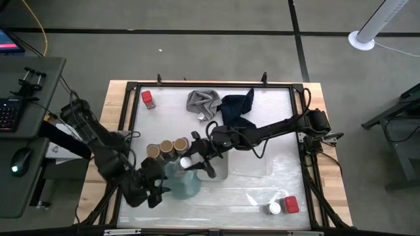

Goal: Sort spices by type
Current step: Put the left white seasoning bottle into the gray bin

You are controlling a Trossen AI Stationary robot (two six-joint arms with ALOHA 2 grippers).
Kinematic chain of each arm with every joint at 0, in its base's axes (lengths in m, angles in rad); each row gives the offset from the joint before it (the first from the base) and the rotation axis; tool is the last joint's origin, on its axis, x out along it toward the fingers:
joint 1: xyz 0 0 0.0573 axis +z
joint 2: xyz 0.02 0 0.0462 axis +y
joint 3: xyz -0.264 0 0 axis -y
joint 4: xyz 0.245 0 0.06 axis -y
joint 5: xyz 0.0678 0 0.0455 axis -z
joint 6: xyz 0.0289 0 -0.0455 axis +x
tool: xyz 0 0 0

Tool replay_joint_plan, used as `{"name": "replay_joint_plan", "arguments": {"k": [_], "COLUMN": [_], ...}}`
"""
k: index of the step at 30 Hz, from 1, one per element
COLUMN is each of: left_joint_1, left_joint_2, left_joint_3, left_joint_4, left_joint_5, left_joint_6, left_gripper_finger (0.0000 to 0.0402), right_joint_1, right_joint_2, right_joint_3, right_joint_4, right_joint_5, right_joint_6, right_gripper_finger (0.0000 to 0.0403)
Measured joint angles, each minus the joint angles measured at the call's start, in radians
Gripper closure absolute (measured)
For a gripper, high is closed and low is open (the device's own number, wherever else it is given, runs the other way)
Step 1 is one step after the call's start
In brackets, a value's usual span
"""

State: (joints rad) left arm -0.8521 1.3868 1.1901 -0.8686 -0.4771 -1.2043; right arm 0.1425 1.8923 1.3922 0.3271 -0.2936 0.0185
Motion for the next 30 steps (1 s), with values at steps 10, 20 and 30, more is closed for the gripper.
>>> {"name": "replay_joint_plan", "arguments": {"k": [10, 20, 30], "left_joint_1": [-0.167, -0.113, 0.192], "left_joint_2": [0.195, 0.167, 0.222], "left_joint_3": [0.0, 0.057, 0.019], "left_joint_4": [0.028, 0.045, 0.086], "left_joint_5": [-0.003, -0.174, -0.064], "left_joint_6": [-0.341, -0.145, 0.323], "left_gripper_finger": [0.0179, 0.0236, 0.0399], "right_joint_1": [-0.053, -0.107, -0.123], "right_joint_2": [-0.087, -0.276, -0.439], "right_joint_3": [0.0, 0.0, 0.0], "right_joint_4": [-0.045, -0.253, -0.477], "right_joint_5": [-0.001, 0.041, 0.217], "right_joint_6": [-0.043, -0.09, -0.133], "right_gripper_finger": [0.0203, 0.0203, 0.0203]}}
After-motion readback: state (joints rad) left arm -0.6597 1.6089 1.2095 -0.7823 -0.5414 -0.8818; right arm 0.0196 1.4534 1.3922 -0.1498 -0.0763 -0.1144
